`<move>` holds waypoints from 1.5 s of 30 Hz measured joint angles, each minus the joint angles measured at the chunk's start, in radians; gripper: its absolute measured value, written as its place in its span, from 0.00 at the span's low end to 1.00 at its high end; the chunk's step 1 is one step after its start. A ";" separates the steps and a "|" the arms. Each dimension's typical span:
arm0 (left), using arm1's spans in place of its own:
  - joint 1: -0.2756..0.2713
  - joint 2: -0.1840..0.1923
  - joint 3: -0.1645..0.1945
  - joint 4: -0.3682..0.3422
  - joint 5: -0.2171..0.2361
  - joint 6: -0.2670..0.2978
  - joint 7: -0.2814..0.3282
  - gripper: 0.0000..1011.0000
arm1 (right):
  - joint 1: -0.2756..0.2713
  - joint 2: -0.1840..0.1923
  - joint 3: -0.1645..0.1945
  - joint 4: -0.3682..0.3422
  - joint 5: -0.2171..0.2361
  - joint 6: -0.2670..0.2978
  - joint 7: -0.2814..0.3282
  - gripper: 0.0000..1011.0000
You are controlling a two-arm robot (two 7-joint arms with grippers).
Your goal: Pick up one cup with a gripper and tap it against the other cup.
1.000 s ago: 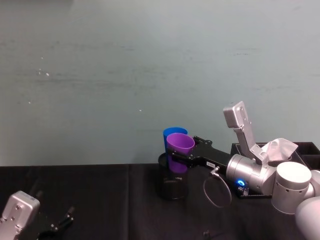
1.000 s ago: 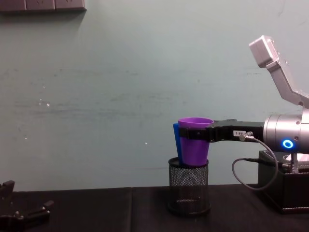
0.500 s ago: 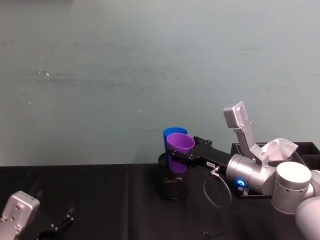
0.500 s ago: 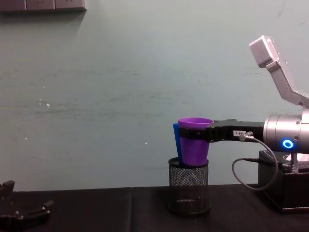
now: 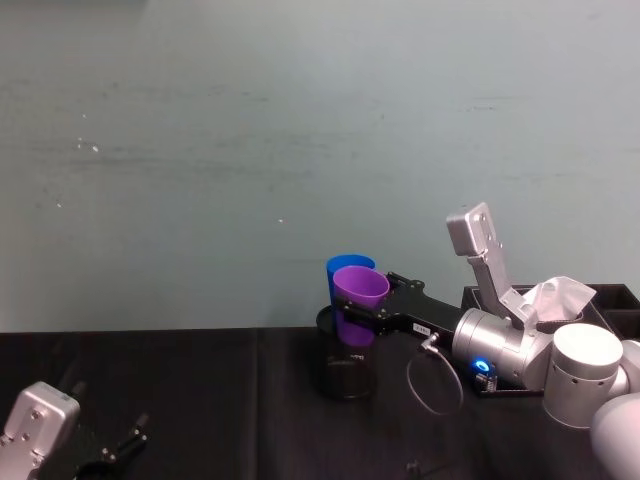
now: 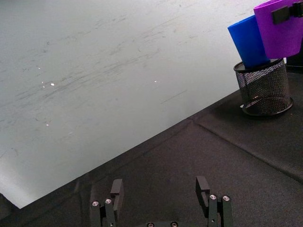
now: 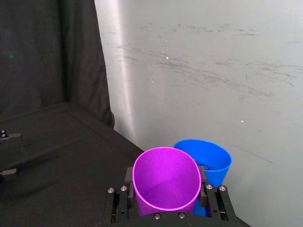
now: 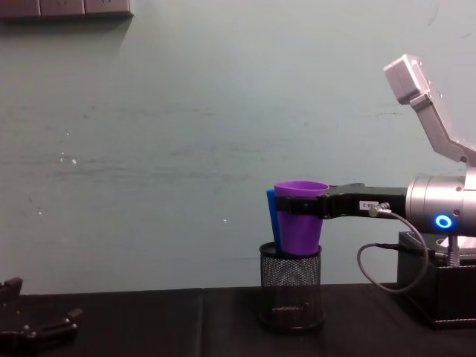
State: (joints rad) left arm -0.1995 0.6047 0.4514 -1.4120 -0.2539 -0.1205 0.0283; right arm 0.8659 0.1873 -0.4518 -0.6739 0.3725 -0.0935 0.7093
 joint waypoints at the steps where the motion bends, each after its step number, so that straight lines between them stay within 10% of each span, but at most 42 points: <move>1: 0.000 0.000 0.000 0.000 0.000 0.000 0.000 0.99 | 0.000 0.000 0.000 0.000 0.000 0.000 0.000 0.73; 45: 0.000 0.000 0.000 0.000 0.000 0.000 0.000 0.99 | 0.000 0.000 0.000 0.000 0.000 0.000 0.000 0.73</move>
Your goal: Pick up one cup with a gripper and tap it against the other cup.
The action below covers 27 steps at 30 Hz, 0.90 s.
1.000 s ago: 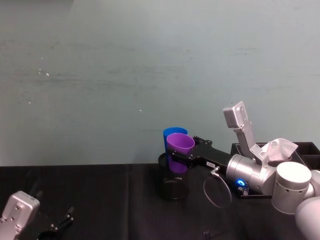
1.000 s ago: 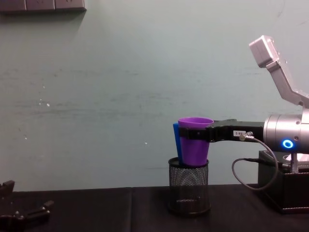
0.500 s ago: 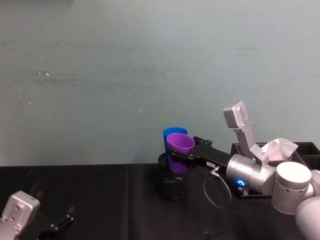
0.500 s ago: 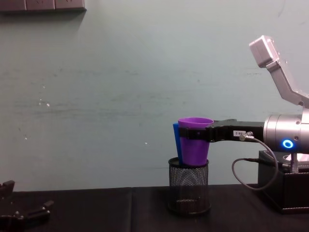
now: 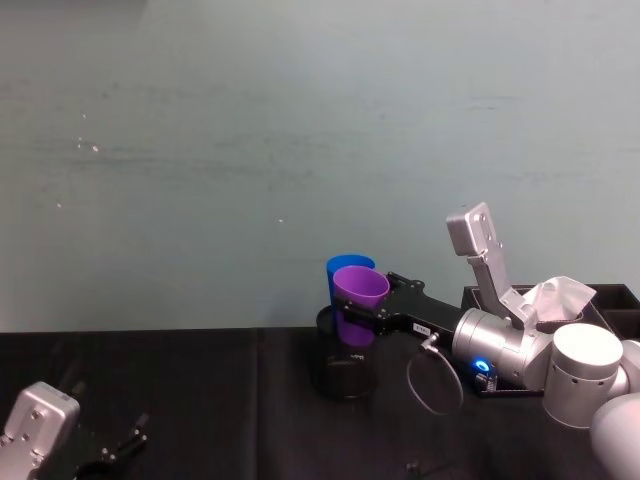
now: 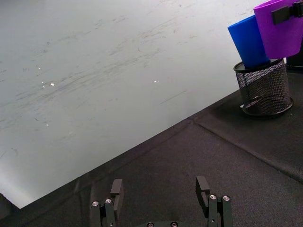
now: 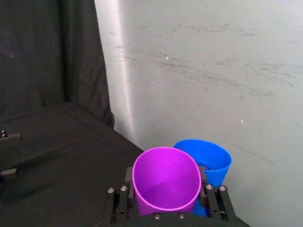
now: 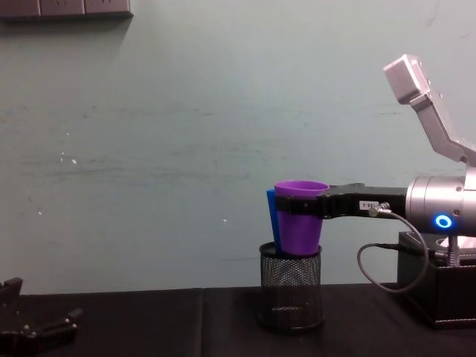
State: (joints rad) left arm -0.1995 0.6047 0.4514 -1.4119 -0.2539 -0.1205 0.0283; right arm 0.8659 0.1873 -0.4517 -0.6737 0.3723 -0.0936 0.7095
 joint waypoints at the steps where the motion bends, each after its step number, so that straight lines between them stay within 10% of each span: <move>1: 0.000 0.000 0.000 0.000 0.000 0.000 0.000 0.99 | 0.000 0.000 0.000 0.001 -0.001 -0.001 0.001 0.73; 27: 0.000 0.000 0.000 0.000 0.000 0.000 0.000 0.99 | -0.246 0.162 0.000 -0.454 0.081 0.167 -0.006 0.73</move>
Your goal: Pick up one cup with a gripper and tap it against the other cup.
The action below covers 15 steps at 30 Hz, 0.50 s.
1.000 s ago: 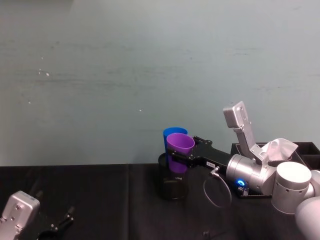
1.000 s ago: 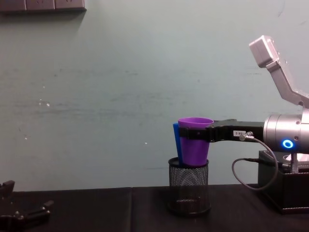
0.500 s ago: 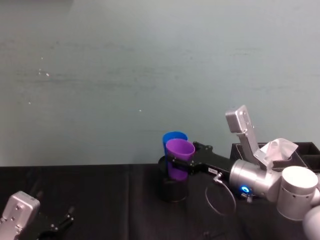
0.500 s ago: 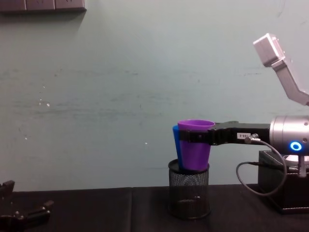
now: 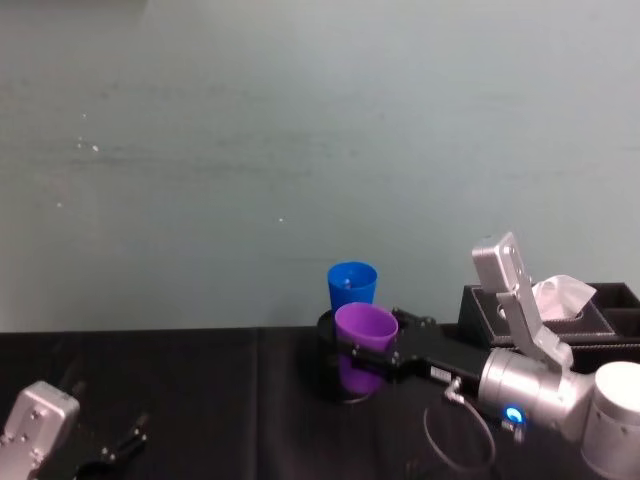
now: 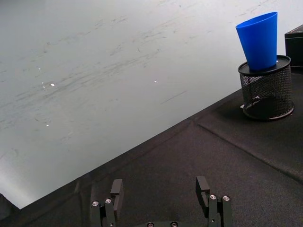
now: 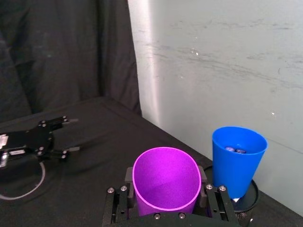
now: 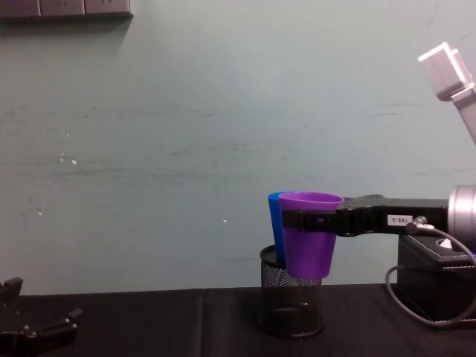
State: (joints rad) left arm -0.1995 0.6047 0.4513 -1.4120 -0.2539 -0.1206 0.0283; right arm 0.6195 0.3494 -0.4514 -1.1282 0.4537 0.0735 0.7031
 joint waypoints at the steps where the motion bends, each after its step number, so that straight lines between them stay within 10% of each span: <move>1: 0.000 0.000 0.000 0.000 0.000 0.000 0.000 0.99 | -0.007 0.006 0.000 -0.011 0.003 0.001 0.000 0.73; 15: 0.000 0.000 0.000 0.000 0.000 0.000 0.000 0.99 | -0.138 0.087 -0.013 -0.138 0.041 -0.056 -0.007 0.73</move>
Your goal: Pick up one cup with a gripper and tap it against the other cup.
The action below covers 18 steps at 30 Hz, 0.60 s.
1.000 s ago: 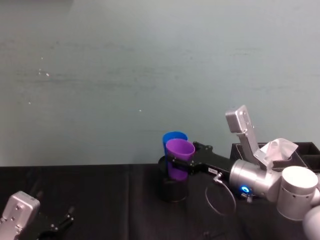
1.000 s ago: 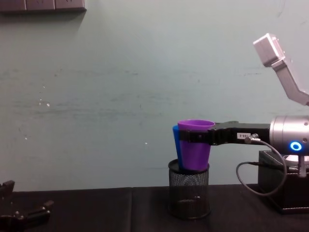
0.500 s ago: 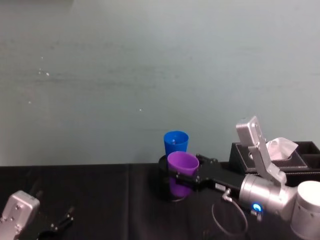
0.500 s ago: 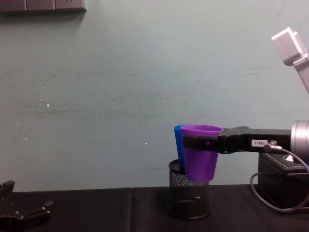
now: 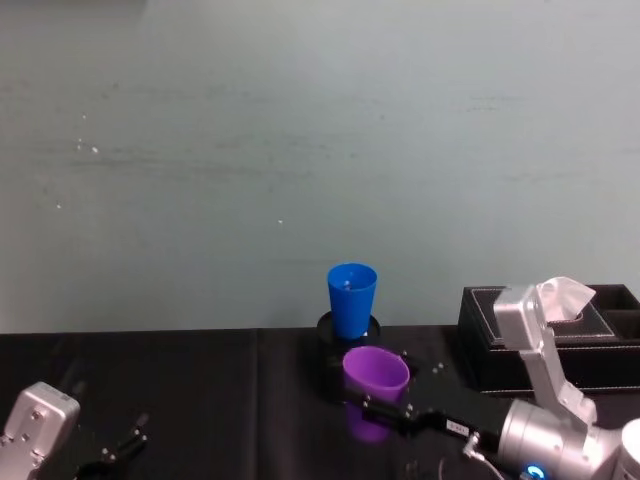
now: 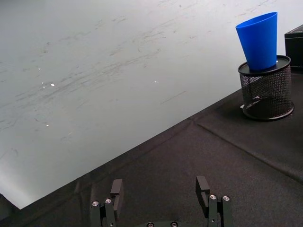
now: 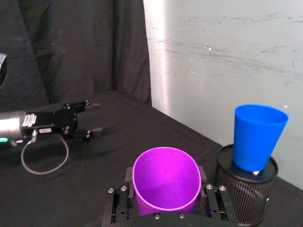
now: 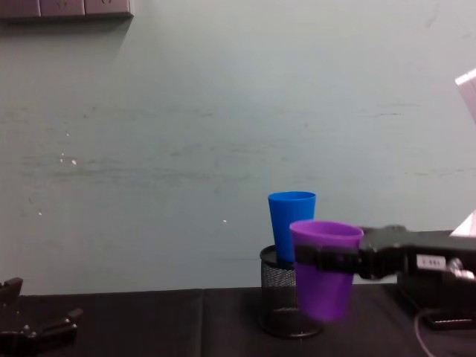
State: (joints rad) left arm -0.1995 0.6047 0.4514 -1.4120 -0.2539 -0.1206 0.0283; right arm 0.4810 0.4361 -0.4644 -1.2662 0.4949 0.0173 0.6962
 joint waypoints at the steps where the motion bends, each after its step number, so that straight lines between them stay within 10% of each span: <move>1: 0.000 0.000 0.000 0.000 0.000 0.000 0.000 0.99 | -0.005 0.002 -0.001 -0.001 0.001 -0.008 0.000 0.73; 18: 0.000 0.000 0.000 0.000 0.000 0.000 0.000 0.99 | -0.048 0.015 -0.035 0.052 -0.022 -0.118 0.000 0.73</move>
State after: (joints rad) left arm -0.1995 0.6047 0.4514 -1.4120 -0.2539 -0.1205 0.0283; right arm 0.4331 0.4510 -0.4998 -1.2147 0.4725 -0.1004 0.6964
